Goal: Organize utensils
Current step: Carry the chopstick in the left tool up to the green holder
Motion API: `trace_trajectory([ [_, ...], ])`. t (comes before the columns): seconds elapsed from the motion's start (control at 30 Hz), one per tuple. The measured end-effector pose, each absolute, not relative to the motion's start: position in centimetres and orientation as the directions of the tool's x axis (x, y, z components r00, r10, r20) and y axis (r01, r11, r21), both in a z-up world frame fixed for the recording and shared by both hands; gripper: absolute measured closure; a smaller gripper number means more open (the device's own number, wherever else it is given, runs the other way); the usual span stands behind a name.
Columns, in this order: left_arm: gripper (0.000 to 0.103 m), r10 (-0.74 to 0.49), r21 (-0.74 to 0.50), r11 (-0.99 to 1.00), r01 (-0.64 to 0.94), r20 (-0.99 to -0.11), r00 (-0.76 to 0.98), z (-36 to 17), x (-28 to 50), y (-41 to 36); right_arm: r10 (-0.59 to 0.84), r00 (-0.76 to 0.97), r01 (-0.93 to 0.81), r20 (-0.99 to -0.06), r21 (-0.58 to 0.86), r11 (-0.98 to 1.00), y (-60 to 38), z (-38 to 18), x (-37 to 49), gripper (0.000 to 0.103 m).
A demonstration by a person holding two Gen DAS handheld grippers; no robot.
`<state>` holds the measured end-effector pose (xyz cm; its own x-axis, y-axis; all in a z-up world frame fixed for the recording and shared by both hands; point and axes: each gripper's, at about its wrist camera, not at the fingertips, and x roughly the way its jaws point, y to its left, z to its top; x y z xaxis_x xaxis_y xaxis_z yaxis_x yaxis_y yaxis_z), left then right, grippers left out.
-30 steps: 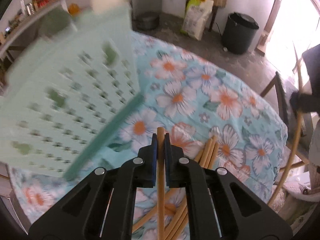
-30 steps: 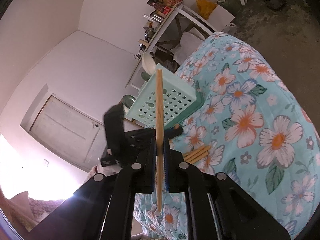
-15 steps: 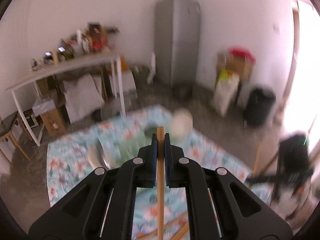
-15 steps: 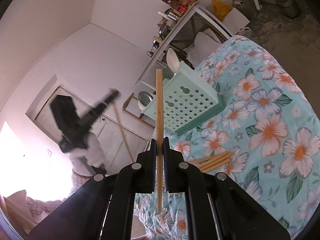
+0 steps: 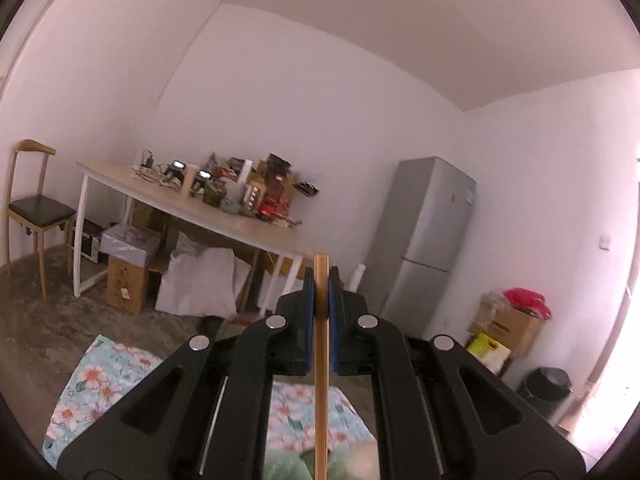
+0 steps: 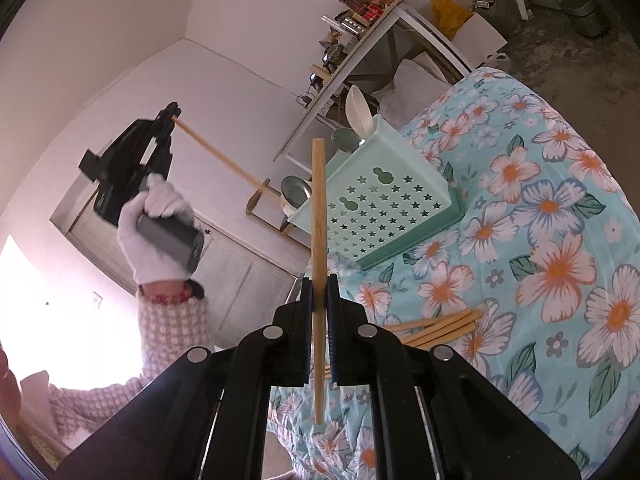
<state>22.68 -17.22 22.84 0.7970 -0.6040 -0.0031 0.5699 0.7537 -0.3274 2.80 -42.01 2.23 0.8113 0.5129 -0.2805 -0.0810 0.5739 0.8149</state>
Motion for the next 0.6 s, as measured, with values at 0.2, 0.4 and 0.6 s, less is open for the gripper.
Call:
trace_trajectory([
  [0.2,0.098,-0.551,-0.316,0.787,0.53,0.026,0.834,22.1,24.9,-18.8,0.511,0.812,-0.068,-0.283,0.823,0.564,-42.6,1.5,3.5,0.096],
  [0.4,0.097,-0.527,-0.298,0.817,0.495,-0.036,0.849,18.8,26.9,-20.7,0.518,0.806,-0.066,-0.286,0.826,0.56,-42.7,1.3,3.8,0.096],
  [0.6,0.096,-0.537,-0.286,0.824,0.489,-0.121,0.835,16.1,27.2,-20.1,0.506,0.813,-0.064,-0.288,0.82,0.568,-42.8,1.6,3.3,0.096],
])
